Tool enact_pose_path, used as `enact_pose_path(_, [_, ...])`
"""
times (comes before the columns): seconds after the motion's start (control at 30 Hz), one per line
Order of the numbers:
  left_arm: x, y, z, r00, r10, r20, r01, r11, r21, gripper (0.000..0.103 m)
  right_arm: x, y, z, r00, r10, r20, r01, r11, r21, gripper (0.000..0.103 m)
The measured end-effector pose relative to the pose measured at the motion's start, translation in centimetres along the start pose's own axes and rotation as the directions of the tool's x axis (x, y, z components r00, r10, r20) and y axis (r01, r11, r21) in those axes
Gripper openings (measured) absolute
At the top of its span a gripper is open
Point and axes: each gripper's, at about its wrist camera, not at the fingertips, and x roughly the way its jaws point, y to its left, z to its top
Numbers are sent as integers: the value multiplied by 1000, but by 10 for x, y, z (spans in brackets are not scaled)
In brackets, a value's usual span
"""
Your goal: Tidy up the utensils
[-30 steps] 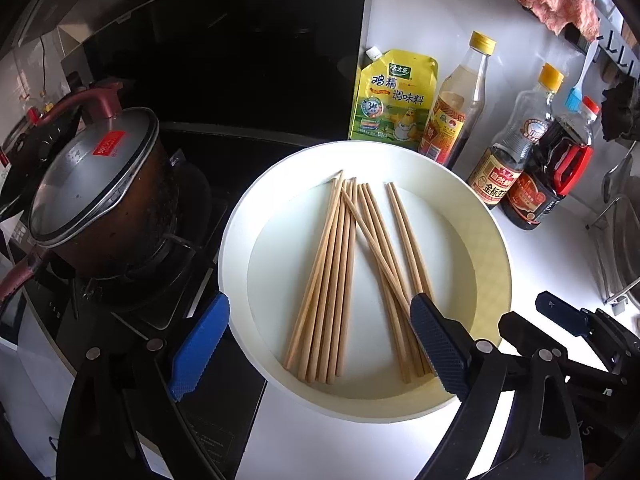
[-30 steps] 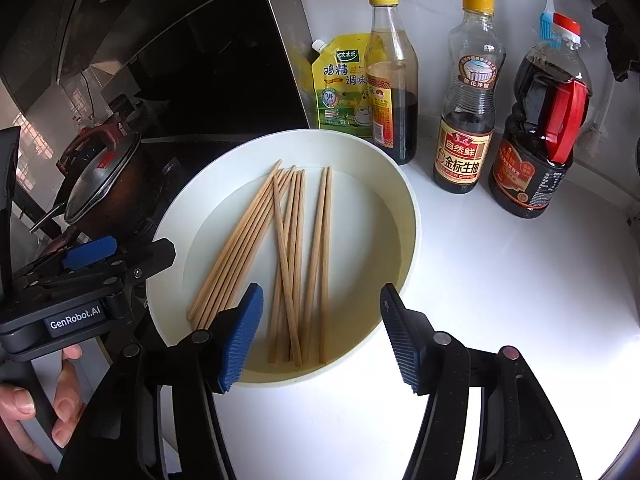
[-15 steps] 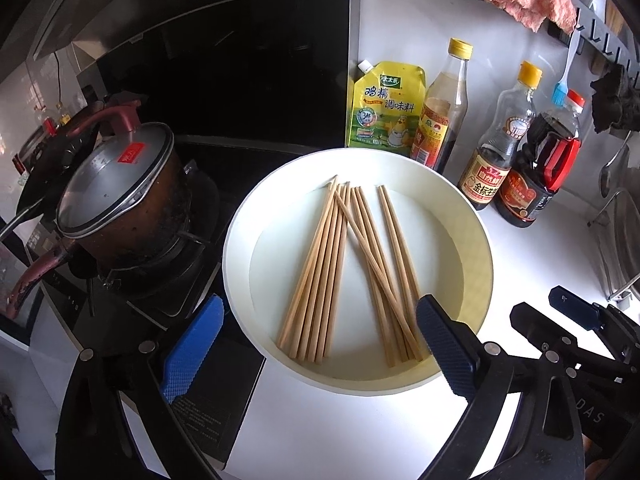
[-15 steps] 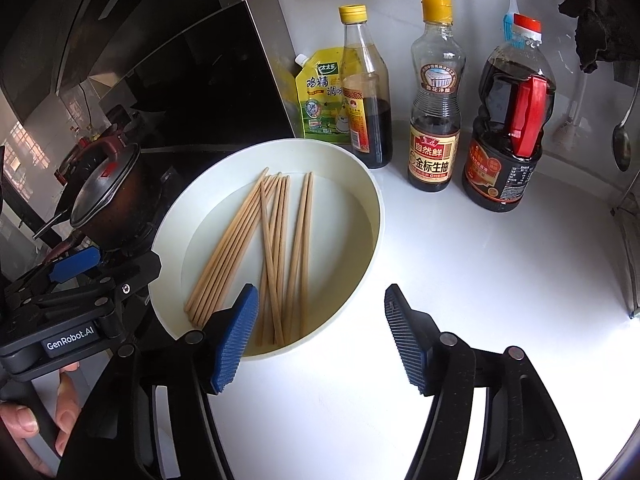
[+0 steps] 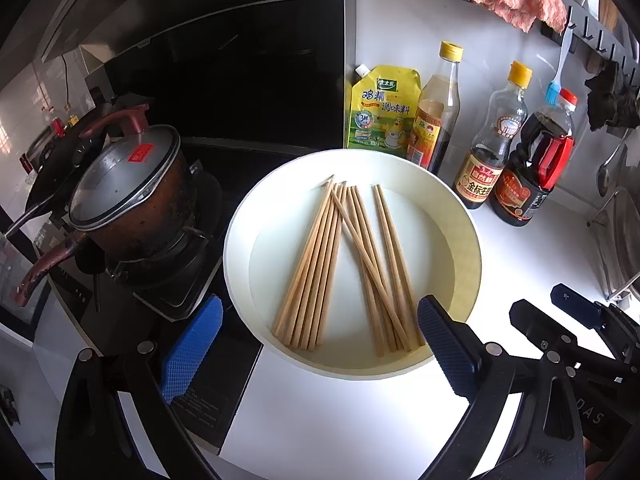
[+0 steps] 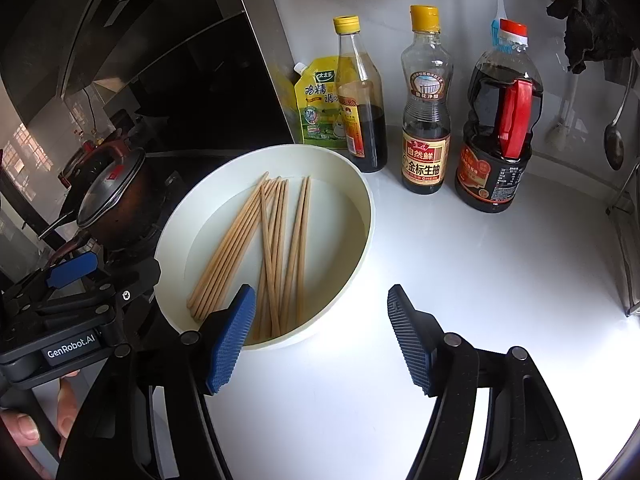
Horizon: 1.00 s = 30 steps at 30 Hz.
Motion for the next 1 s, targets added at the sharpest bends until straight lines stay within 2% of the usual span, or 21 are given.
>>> enact_pose_path(1.0, [-15, -1, -1, 1000, 2, 20, -2, 1000, -24, 96, -10, 1, -6, 1000, 4, 4, -4, 1000, -20, 66])
